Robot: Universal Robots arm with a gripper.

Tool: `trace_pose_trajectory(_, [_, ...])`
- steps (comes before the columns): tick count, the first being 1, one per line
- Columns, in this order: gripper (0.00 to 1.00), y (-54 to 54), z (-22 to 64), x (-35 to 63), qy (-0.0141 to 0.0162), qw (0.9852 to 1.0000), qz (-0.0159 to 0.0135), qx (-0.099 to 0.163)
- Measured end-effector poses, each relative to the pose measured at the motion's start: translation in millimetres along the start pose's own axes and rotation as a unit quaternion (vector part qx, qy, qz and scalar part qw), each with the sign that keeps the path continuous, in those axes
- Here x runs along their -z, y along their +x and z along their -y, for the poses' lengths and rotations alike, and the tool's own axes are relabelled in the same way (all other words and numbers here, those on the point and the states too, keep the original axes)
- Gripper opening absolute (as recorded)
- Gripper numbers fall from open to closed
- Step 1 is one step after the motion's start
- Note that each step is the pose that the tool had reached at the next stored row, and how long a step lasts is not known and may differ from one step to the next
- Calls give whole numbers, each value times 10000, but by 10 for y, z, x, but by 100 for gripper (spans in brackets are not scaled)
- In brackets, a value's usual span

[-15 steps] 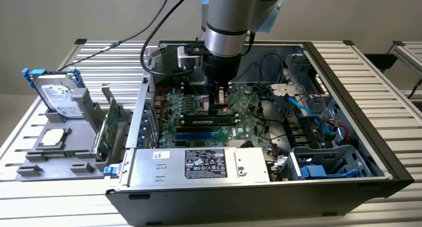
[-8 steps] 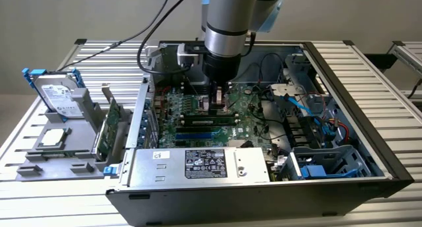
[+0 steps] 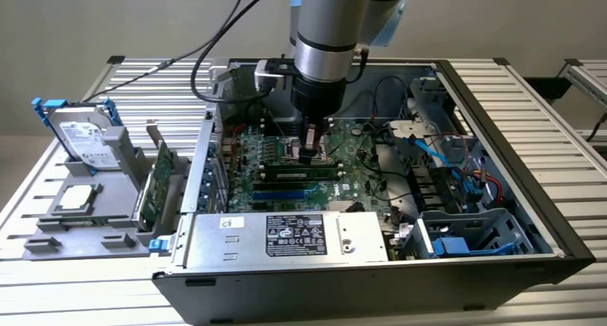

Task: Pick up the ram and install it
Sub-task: 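Press down the ram until it locks into place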

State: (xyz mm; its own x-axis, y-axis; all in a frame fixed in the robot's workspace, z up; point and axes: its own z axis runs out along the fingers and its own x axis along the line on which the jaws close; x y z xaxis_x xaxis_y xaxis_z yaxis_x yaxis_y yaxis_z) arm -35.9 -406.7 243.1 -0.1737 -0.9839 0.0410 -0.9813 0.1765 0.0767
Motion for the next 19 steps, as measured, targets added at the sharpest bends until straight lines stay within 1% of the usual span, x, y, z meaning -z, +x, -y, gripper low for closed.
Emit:
trace_pose_trajectory(3, [11,0,0,0,-10,9997,19,-243])
trace_pose_trajectory(5, [11,0,0,0,-17,9992,31,-407])
trace_pose_trajectory(8, [11,0,0,0,-27,9978,51,-660])
trace_pose_trajectory(10, [11,0,0,0,-34,9965,64,-828])
trace_pose_trajectory(13, [11,0,0,0,-44,9941,83,-1079])
trace_pose_trajectory(15, [11,0,0,0,-52,9921,97,-1250])
trace_pose_trajectory(19, [11,0,0,-1,-65,9873,122,-1583])
